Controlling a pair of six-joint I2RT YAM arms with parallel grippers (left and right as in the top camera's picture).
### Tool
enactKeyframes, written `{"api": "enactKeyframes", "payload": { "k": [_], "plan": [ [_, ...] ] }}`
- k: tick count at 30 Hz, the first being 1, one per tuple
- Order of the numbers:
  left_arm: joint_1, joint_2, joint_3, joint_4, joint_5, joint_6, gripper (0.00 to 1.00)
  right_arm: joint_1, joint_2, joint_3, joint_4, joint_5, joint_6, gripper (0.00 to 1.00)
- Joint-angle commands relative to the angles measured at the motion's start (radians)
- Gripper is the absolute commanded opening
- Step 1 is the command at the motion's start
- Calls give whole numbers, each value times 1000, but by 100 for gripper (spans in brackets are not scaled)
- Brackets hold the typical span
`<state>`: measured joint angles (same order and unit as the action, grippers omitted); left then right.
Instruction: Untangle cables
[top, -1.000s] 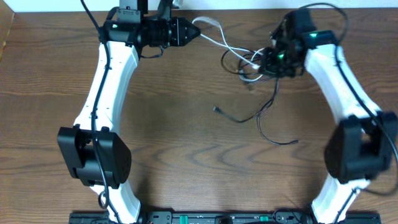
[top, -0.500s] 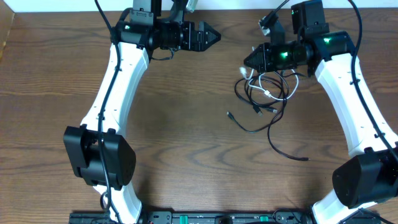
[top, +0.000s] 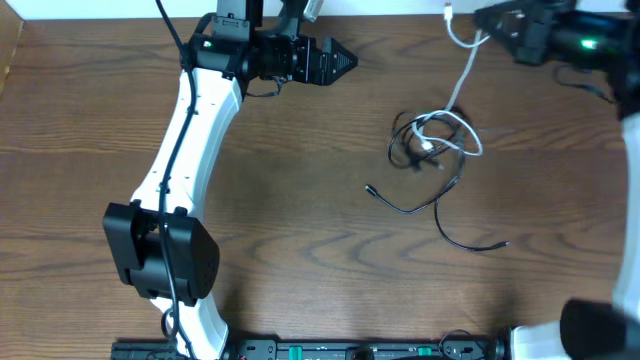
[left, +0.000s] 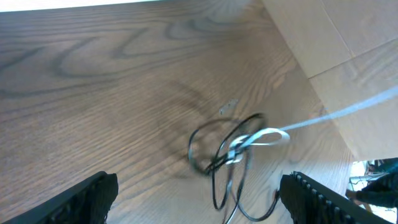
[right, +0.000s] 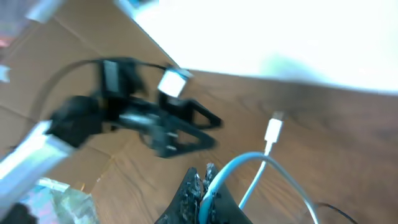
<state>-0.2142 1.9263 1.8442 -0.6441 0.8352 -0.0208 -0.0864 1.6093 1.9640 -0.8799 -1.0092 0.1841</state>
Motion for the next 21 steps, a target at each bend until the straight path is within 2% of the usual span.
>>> {"api": "enactKeyframes", "payload": {
  "k": [1,4,5,6,13,21],
  "plan": [
    [-61,52,-20,3,1,40,88,8,-21,14,-36,-44,20,1],
    [-102,95,-20,35,2,55,88,10,-13,9,-62,-44,9,1],
    [-128,114,-19,52,2,94,87,10,-5,9,-77,-43,0,1],
    [-149,128,-19,51,1,133,86,10,0,8,-85,-44,-6,1],
    [-175,184,4,-7,-20,208,84,10,2,8,-79,-36,-6,1],
    [-276,219,9,80,-373,238,82,10,2,8,-82,-37,-6,1]
  ]
}}
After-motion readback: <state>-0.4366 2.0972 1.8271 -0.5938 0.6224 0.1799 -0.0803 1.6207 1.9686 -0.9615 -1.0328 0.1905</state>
